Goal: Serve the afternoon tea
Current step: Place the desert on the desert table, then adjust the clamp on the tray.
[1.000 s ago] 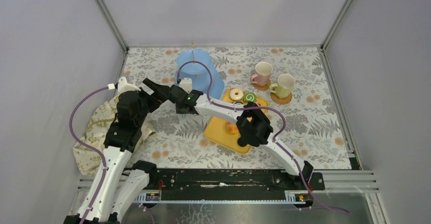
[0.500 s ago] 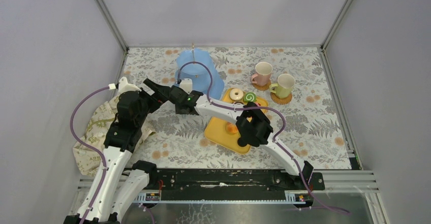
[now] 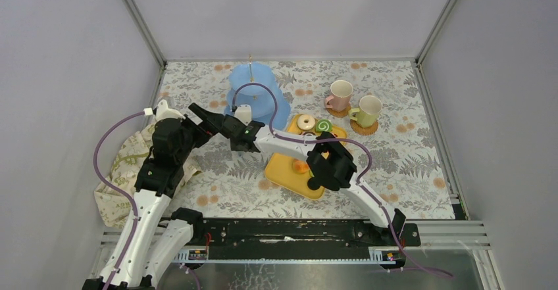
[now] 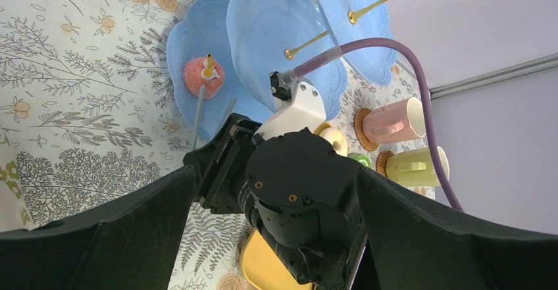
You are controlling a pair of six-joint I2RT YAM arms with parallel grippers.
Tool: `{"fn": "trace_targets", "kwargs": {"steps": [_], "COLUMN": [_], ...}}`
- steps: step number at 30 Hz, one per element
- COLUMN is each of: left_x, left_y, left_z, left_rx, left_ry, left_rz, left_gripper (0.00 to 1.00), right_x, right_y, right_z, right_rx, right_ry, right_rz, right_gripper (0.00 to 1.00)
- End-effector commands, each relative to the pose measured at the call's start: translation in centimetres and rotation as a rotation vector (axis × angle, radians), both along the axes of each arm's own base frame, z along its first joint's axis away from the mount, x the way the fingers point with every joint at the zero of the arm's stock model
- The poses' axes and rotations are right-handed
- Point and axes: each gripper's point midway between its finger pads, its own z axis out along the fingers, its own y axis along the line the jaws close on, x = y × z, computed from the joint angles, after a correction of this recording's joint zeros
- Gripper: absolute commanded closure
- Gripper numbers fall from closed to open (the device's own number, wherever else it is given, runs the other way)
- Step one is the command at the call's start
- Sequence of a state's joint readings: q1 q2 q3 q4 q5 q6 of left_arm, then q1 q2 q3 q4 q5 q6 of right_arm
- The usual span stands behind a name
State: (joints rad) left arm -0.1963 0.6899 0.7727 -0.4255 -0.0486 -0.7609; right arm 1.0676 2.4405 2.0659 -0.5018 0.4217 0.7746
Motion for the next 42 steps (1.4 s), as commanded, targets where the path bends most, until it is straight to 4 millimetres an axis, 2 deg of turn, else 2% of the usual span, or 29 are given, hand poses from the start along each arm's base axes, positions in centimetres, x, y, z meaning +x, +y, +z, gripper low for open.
{"fn": "trace_targets", "kwargs": {"steps": [1,6,14,21,26,29,37,39,42], "left_x": [-0.3,-0.2,-0.1,-0.1,-0.2,-0.3,-0.2,0.0,0.2], "left_y": [0.1,0.3,0.8,1.0,1.2,1.2,0.9,0.7,0.4], "left_z": [-0.2,-0.2,0.0,0.6,0.9,1.1,0.7,0.5,0.2], "left_rx": [0.007,0.005,0.016,0.015,0.017,0.016,0.008,0.0,-0.011], "left_ry": [0.0,0.002,0.001,-0.004,-0.009,-0.011,-0.002,0.003,0.008], "left_rz": [0.002,0.017,0.046,0.059,0.067,0.067,0.055,0.048,0.042], "left_gripper": [0.0,0.0,0.0,0.0,0.0,0.0,0.0,0.0,0.0], "right_x": [0.2,-0.7,-1.6,-3.4,-5.5,-7.1,-11.9,-12.9,-14.0], "right_y": [0.6,0.6,0.2,-0.3,-1.4,-2.7,-10.3,-12.0,-14.0], "right_z": [4.9,5.4,7.2,9.1,10.0,10.1,8.6,8.8,8.2], "right_rx": [0.069,0.072,0.074,0.083,0.077,0.067,0.023,0.038,0.032], "right_ry": [-0.085,-0.098,-0.152,-0.174,-0.179,-0.171,-0.104,-0.087,-0.06], "right_rz": [-0.008,0.019,0.037,0.069,0.094,0.108,0.094,0.09,0.092], "right_gripper": [0.64,0.65,0.67,0.69,0.7,0.7,0.7,0.7,0.69]}}
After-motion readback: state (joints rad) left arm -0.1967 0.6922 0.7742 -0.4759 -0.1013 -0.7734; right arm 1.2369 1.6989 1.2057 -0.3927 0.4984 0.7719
